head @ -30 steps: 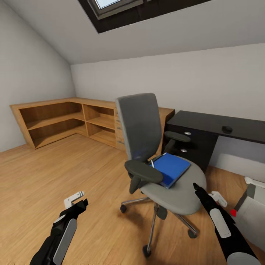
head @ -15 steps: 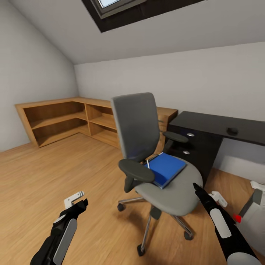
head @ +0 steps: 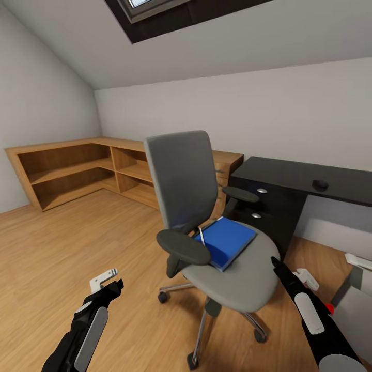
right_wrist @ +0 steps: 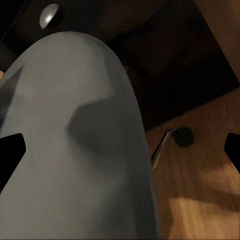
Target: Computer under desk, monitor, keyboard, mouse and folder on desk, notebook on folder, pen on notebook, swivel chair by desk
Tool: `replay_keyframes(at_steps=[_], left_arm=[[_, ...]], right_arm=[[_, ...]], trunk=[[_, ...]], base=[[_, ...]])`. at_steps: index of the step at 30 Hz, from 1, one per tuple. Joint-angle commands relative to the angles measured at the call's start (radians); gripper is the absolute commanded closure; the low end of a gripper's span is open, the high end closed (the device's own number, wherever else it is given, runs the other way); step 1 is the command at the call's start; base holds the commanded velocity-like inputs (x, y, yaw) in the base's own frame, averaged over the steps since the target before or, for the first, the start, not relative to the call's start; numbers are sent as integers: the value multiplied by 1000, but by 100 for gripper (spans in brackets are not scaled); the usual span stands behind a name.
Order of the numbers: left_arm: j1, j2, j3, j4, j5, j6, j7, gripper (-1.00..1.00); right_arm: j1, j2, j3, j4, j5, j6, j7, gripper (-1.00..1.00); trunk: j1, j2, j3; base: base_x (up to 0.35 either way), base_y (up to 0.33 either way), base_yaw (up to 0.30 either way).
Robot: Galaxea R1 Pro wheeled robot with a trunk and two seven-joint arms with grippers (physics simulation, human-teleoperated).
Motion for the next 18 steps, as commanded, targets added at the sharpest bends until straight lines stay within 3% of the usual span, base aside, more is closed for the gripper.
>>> replay_keyframes(at_steps=[1, 10, 18], left_arm=[[0, -1, 1, -2, 9, 3, 5, -100], [0, -1, 0, -2, 9, 3, 5, -100], [0, -2, 0, -2, 9, 3, 5, -100]], right_arm=[[0, 0, -1, -2, -8, 5, -2, -100], [0, 0, -1, -2, -8, 5, -2, -100], [0, 0, -1, -2, -8, 5, -1, -100]], trunk=[[0, 0, -1], [0, 0, -1], [0, 0, -1]], base=[[149, 0, 0], [283, 0, 0], [34, 0, 0]])
